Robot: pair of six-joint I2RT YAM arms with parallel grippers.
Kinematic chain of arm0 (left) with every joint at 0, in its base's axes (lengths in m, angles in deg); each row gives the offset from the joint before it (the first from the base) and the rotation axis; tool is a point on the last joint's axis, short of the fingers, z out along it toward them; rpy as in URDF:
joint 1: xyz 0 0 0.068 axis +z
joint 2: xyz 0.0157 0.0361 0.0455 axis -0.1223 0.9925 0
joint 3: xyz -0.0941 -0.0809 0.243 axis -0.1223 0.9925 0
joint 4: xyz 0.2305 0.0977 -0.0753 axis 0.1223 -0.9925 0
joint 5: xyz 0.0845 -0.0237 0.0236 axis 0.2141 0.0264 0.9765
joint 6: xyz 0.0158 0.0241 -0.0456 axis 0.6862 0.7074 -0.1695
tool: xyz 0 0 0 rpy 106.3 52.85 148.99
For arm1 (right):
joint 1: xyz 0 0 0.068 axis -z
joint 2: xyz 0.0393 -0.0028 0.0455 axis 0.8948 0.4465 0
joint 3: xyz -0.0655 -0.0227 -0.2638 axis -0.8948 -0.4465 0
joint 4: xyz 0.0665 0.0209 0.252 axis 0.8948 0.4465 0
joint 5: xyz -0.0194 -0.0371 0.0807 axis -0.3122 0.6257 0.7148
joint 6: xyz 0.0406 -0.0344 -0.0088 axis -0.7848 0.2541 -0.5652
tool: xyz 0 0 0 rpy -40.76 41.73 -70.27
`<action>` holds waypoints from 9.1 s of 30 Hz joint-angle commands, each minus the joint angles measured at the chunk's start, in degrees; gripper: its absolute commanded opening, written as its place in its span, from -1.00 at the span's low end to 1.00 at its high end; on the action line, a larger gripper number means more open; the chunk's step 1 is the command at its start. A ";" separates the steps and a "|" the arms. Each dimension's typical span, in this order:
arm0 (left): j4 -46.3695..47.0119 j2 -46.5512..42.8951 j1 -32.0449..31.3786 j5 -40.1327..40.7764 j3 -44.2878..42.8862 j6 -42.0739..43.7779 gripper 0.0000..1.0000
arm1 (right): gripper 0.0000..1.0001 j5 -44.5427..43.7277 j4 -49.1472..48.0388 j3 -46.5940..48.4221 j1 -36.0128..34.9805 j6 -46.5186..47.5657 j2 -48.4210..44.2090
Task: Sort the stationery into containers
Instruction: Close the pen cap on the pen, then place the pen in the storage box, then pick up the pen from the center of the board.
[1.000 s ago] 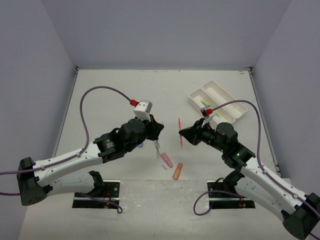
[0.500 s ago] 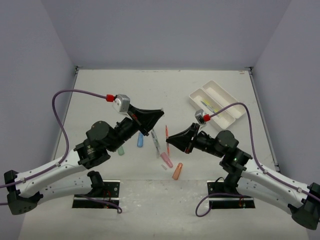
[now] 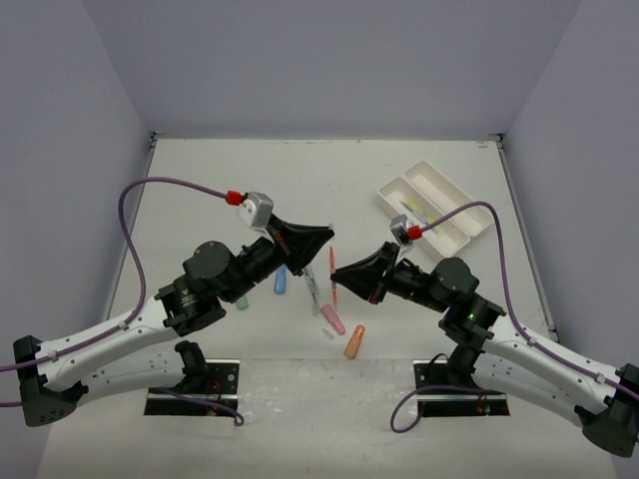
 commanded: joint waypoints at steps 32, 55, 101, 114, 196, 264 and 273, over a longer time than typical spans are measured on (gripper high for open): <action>2.07 0.11 0.15 -3.62 3.54 -2.09 -1.00 | -1.00 -3.73 2.61 5.31 -0.31 2.92 -2.52; -0.69 -1.66 0.15 -0.61 3.57 -6.62 -0.31 | -1.00 -1.73 -7.65 8.68 -0.31 4.65 3.50; -9.13 -1.13 0.14 -0.35 -6.96 3.39 0.04 | -1.00 11.08 3.31 15.63 -0.75 7.02 11.84; -6.93 2.04 0.15 -5.02 -3.38 -0.65 -1.00 | -1.00 7.29 3.21 17.65 -0.84 7.98 12.45; -47.06 -16.81 0.06 23.66 -2.78 -4.97 1.00 | -0.36 -37.23 40.13 41.18 36.96 49.56 53.49; -59.33 -7.20 22.91 20.15 -5.51 -10.89 1.00 | -0.38 -30.70 45.81 33.77 -8.73 -2.65 51.75; -58.18 -7.89 22.91 23.24 -3.68 -7.73 1.00 | -0.44 -29.83 47.76 36.01 -12.47 -3.92 53.32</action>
